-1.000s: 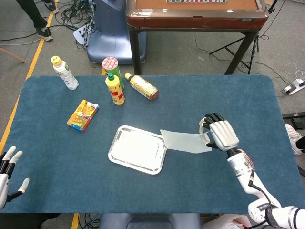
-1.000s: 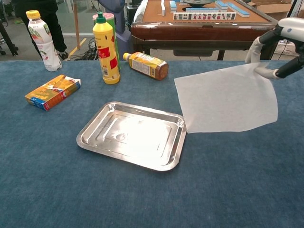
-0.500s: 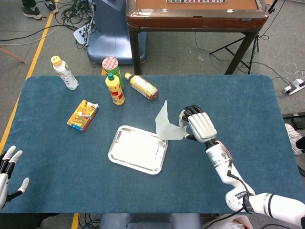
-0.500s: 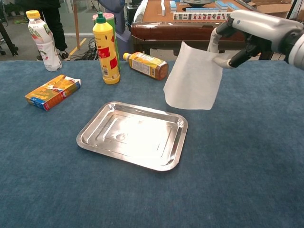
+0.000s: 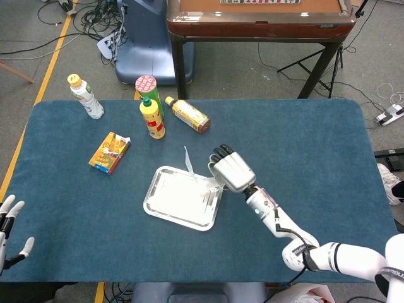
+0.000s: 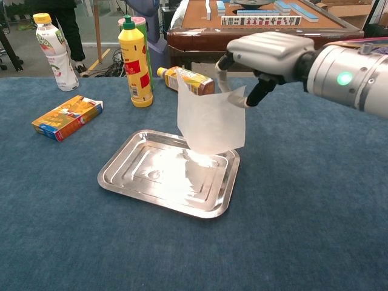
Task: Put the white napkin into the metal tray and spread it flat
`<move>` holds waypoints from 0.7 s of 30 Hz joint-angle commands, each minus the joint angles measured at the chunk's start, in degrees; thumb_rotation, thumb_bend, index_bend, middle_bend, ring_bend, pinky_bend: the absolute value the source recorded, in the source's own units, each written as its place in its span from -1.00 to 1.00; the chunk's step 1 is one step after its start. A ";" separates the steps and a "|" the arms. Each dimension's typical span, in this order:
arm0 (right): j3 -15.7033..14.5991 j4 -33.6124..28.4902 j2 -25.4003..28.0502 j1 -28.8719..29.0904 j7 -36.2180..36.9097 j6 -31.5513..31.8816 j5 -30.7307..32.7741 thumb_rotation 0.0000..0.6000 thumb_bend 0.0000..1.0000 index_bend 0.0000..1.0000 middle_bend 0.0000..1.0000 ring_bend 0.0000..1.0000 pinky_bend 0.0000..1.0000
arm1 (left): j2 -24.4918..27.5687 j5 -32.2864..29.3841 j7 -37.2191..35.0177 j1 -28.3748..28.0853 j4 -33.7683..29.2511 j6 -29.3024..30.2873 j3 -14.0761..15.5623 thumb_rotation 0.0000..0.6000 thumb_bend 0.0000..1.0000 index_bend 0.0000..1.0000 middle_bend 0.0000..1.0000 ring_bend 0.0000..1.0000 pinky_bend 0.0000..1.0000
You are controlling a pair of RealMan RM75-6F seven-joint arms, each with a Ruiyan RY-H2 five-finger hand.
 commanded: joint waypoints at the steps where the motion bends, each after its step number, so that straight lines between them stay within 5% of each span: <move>1: -1.24 0.32 -1.66 1.82 -2.67 -0.83 -0.66 1.00 0.12 0.32 -0.27 -0.63 -0.63 | -0.01 0.09 -0.15 0.05 0.10 0.06 0.03 1.00 -0.41 -0.78 -0.94 -0.98 -1.00; 21: -5.39 0.04 -7.49 4.10 -12.41 0.53 0.17 1.00 0.12 0.32 -0.25 -0.63 -0.63 | 0.37 0.07 -2.57 1.17 1.69 1.30 0.12 1.00 -0.41 -0.78 -0.94 -0.98 -1.00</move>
